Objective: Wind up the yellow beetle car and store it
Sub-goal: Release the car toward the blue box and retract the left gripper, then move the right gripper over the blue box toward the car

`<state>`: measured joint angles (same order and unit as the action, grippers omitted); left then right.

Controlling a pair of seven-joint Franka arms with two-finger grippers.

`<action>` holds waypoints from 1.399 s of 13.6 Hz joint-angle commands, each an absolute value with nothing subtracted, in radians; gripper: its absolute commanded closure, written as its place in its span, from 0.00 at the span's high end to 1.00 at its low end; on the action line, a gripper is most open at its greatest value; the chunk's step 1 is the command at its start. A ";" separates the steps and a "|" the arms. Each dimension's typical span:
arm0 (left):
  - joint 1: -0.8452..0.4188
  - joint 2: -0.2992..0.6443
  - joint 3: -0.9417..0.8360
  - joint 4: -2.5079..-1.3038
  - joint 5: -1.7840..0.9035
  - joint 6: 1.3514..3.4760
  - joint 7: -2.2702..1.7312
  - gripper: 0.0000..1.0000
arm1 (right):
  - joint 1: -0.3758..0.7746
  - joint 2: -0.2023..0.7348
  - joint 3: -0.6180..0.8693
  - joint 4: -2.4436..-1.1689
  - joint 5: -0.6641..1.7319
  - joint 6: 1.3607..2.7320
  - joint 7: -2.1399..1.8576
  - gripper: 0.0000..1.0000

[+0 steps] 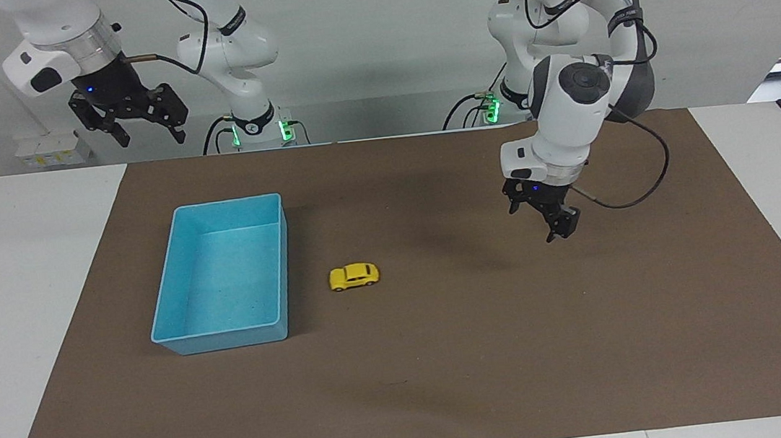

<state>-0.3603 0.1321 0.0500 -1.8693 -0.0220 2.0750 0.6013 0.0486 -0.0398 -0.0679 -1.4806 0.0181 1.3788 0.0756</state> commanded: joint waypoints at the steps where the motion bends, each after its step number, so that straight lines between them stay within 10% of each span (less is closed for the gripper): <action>1: -0.342 0.113 0.066 -1.806 -0.008 1.992 0.374 1.00 | 0.040 -0.057 -0.061 -1.497 0.025 1.382 0.046 1.00; 9: -0.221 0.104 0.069 -1.542 -0.011 1.672 0.031 1.00 | 0.052 -0.058 -0.052 -1.499 0.043 1.385 -0.102 1.00; 19: -0.080 0.019 0.048 -1.520 0.011 1.461 0.107 1.00 | 0.101 -0.086 -0.049 -1.537 0.041 1.390 -0.390 1.00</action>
<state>-0.0735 0.0520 0.0498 -1.5414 -0.0148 1.5154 0.1143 0.0972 -0.0443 -0.0485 -1.4865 0.0284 1.3788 -0.3014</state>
